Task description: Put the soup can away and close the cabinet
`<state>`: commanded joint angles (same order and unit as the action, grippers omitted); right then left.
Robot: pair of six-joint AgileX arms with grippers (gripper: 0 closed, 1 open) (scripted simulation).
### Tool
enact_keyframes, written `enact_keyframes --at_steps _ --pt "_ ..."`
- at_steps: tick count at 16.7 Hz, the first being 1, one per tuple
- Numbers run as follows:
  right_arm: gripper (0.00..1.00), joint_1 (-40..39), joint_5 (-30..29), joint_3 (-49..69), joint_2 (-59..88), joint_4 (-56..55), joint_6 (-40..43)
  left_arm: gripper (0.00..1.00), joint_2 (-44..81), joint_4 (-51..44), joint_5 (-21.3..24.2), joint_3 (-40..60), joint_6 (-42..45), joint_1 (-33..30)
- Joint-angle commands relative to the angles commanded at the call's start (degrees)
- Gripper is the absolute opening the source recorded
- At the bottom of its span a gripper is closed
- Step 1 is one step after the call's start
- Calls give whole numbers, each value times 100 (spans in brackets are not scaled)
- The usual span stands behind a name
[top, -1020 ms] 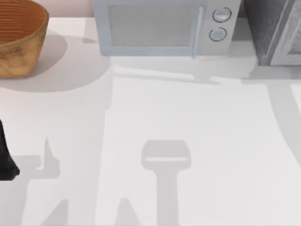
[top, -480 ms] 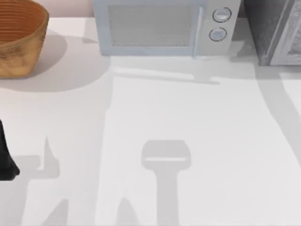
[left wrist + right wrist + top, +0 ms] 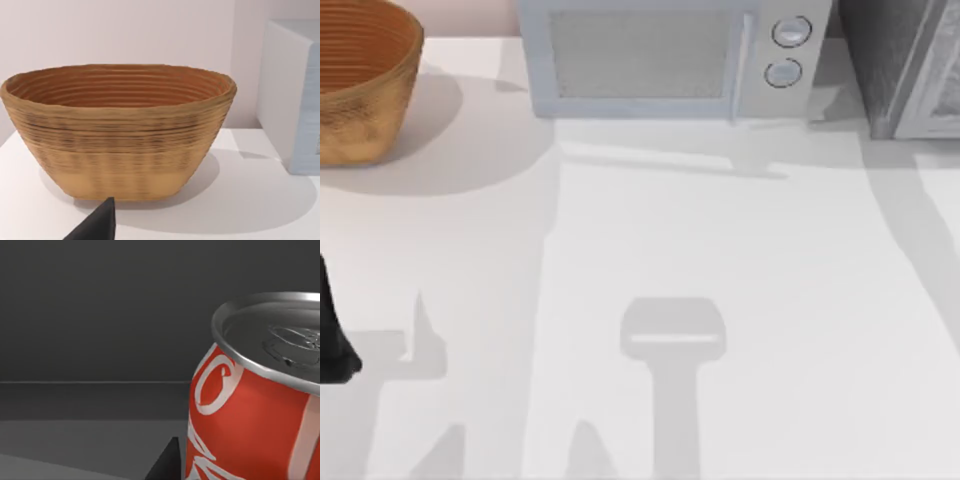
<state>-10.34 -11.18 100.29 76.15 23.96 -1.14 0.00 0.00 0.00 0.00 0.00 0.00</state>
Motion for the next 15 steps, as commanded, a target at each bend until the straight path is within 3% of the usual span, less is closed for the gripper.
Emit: enact_keyframes --at_steps 15 --pt "0 186 166 2548 1932 672 -4 100 0 0 0 0 0 0"
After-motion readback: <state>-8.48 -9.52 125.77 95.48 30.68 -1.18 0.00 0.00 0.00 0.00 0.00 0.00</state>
